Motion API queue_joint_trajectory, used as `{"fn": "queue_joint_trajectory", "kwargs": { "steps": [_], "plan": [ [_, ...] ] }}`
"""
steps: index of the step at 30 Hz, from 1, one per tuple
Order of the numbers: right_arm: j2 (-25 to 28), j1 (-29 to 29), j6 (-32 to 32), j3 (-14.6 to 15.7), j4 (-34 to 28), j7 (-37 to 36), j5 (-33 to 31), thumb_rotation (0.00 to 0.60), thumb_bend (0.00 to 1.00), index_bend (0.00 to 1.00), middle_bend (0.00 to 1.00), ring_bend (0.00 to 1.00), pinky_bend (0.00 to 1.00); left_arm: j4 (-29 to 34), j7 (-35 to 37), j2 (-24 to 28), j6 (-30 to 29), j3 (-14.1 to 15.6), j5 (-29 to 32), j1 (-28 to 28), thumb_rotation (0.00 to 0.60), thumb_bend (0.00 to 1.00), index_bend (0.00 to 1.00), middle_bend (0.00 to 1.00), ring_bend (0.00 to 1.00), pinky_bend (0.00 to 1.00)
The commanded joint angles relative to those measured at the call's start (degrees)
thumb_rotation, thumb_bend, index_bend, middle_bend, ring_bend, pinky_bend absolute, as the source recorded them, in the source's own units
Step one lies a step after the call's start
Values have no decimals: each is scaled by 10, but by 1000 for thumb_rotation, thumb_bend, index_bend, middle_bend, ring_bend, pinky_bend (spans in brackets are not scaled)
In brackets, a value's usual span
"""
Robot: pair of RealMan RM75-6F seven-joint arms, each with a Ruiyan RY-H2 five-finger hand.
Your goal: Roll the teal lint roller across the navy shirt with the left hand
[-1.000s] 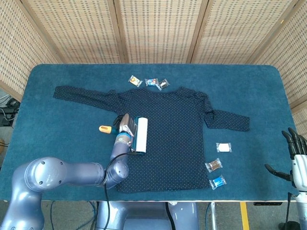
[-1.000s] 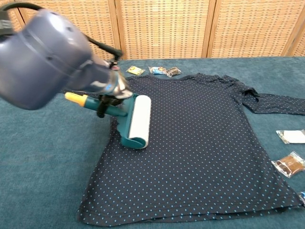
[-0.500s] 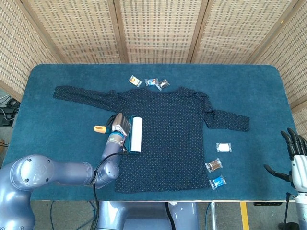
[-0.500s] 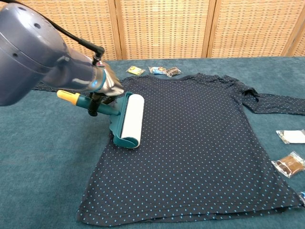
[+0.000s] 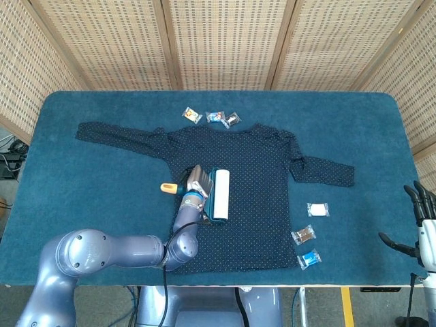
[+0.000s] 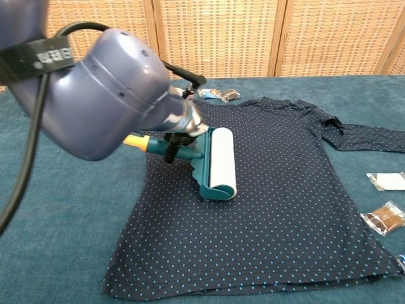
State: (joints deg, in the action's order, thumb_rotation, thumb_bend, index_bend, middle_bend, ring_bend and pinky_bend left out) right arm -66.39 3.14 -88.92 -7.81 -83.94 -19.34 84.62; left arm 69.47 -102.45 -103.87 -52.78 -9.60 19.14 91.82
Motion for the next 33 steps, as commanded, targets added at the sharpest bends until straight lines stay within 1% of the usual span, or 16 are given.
{"fn": "queue_joint_trajectory", "kwargs": {
  "steps": [1, 5, 8, 11, 14, 19, 22, 29, 33],
  "plan": [
    [0, 0, 0, 0, 1, 0, 0, 600, 140, 112, 0, 0, 0, -7, 0, -5, 3, -8, -1, 4, 600, 900, 887, 905, 791, 699],
    [0, 0, 3, 0, 3, -1, -3, 600, 139, 113, 0, 0, 0, -1, 25, 3, 8, -27, -14, -2, 600, 899, 887, 905, 791, 699],
    [-2, 0, 1, -1, 5, 2, -4, 600, 140, 114, 0, 0, 0, 17, 45, 21, 10, -37, -22, -11, 600, 899, 887, 905, 791, 699],
    [-4, 0, 0, -1, 4, 5, -4, 600, 140, 114, 0, 0, 0, 51, 83, 55, 16, -41, -53, -32, 600, 899, 887, 906, 791, 698],
    [-4, -1, -1, 0, 2, 11, -2, 600, 139, 114, 0, 0, 0, 89, 125, 89, 19, -37, -89, -56, 600, 898, 887, 905, 791, 695],
    [-6, 0, -5, 0, -1, 23, 2, 600, 139, 114, 0, 0, 0, 136, 186, 139, 21, -8, -147, -97, 600, 897, 862, 879, 772, 660],
    [-7, -1, -9, 2, -4, 33, 6, 600, 139, 114, 0, 0, 0, 155, 224, 166, 21, 21, -189, -128, 600, 894, 841, 864, 760, 638],
    [-10, -2, -19, 5, -12, 57, 17, 600, 140, 114, 0, 0, 0, 159, 299, 202, 22, 77, -270, -185, 600, 890, 824, 836, 733, 598],
    [-12, -3, -26, 6, -16, 70, 23, 600, 140, 114, 0, 0, 0, 161, 346, 225, 25, 91, -318, -212, 600, 881, 775, 798, 704, 561]
  ]
}}
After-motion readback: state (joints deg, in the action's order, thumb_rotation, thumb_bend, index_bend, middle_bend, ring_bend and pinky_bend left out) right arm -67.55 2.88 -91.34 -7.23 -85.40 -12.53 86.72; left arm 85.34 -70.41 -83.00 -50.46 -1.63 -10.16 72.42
